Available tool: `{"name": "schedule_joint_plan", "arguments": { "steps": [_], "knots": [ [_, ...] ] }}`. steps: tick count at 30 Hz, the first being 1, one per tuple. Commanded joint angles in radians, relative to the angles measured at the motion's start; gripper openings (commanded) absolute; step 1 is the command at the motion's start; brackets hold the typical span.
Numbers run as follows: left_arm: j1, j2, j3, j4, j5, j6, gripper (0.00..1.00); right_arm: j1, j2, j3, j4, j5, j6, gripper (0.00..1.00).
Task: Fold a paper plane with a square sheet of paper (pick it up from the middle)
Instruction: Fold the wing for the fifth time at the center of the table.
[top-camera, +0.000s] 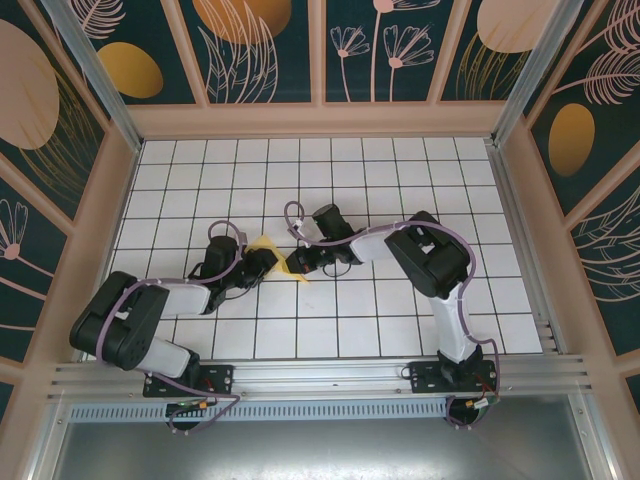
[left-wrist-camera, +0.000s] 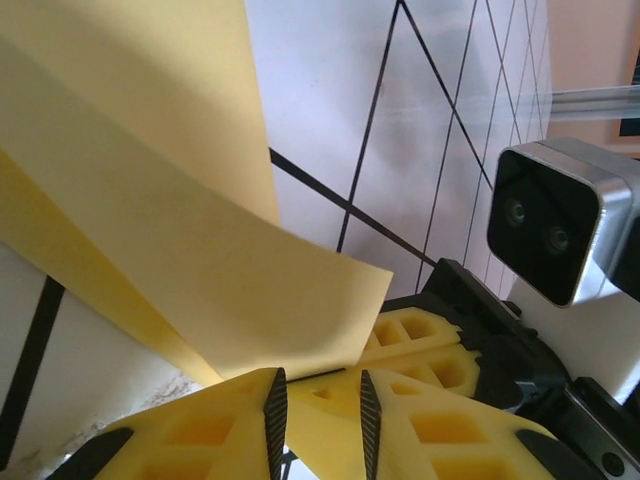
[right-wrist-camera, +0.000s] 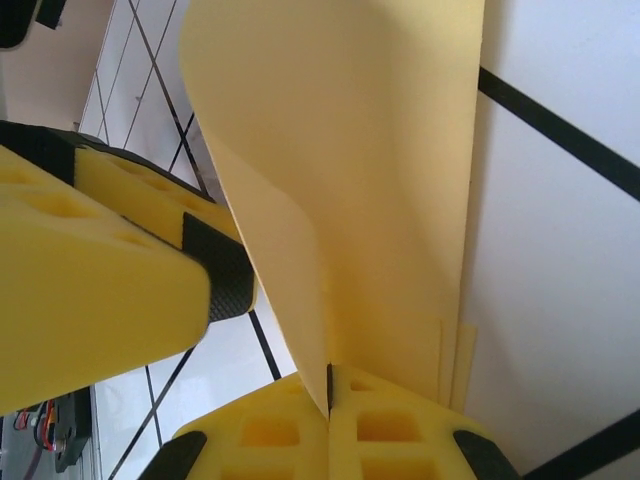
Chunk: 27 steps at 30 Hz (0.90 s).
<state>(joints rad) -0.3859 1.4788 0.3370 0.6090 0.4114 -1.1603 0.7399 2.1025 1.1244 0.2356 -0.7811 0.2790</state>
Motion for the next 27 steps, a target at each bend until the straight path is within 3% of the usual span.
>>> {"name": "schedule_joint_plan", "arguments": {
  "steps": [1,27],
  "knots": [
    [-0.006,0.026,0.014,0.048,0.008,0.008,0.28,-0.005,0.029,0.032,-0.055,-0.005,-0.035,0.00],
    [-0.006,0.116,0.049,0.031,-0.040,0.045,0.20,0.005,0.063,0.077,-0.151,0.031,-0.077,0.00]
  ]
}}
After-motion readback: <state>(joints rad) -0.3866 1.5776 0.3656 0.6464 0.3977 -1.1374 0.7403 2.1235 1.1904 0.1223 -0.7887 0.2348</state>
